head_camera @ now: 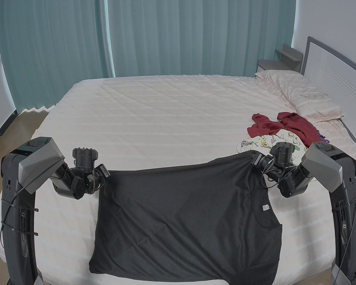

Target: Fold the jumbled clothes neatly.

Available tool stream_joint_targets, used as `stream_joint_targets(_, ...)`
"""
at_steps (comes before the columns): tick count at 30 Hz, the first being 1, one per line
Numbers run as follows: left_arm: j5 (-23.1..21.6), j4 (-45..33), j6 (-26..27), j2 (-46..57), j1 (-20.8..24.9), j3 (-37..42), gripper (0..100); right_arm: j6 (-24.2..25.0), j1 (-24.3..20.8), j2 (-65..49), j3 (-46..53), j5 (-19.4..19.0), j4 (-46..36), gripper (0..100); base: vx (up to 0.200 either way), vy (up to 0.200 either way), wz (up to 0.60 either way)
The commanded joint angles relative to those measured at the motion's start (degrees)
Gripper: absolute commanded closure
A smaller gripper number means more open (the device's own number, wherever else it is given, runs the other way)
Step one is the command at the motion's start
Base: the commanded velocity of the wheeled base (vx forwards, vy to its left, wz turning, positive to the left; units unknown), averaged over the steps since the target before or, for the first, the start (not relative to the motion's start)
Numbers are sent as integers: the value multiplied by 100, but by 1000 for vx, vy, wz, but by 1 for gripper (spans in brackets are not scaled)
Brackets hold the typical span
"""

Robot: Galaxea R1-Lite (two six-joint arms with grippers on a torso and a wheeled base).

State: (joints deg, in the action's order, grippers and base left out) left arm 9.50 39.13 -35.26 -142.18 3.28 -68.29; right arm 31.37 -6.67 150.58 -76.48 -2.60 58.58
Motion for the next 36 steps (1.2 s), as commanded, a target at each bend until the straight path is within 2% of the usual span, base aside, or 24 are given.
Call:
stream_joint_targets(1, 0, -72, 1, -196, 50, -97, 100, -8, -36, 138, -24, -13, -66, 0, 0, 0, 0)
stream_joint_targets(2, 0, -90, 1, -196, 50, -114, 0, -8, -28, 147, -16, -13, -83, 0, 0, 0, 0)
stream_joint_targets(11, 44, -108, 10, -187, 32, -132, 0, -271, 122, 112, 90, 75, -74, 0, 0, 0, 0)
stream_joint_targets(12, 35, -108, 10, -117, -20, -79, 0, -271, 201, -90, 186, 251, -48, 0, 0, 0, 0)
stream_joint_targets(17, 17, -108, 19, 410, -266, 229, 0, -192, 342, -811, 1039, 189, 31, 0, 0, 0, 0)
stream_joint_targets(21, -247, 42, 370, 1342, -319, 1494, 0, -96, 324, -1558, 2199, -39, 268, 0, 0, 0, 0)
stream_joint_targets(24, -537, 350, 361, 2001, -284, 2417, 0, -17, 271, -2085, 3034, -57, 471, 0, 0, 0, 0)
stream_joint_targets(28, -519, 666, 414, 2274, -205, 3314, 0, 221, 104, -2692, 4001, -22, 462, 0, 0, 0, 0)
stream_joint_targets(30, -528, 1176, 353, 2388, -126, 4043, 0, 608, -71, -3149, 4783, -48, 514, 0, 0, 0, 0)
stream_joint_targets(31, -528, 1176, 353, 2388, -126, 4043, 0, 608, -71, -3149, 4783, -48, 514, 0, 0, 0, 0)
stream_joint_targets(32, -537, 1694, 353, 2441, -64, 4667, 0, 959, -159, -3430, 5214, -39, 506, 0, 0, 0, 0)
stream_joint_targets(36, -528, 2397, 256, 2441, 340, 5555, 0, 1223, -203, -3676, 5741, -48, 514, 0, -50, 0, 0)
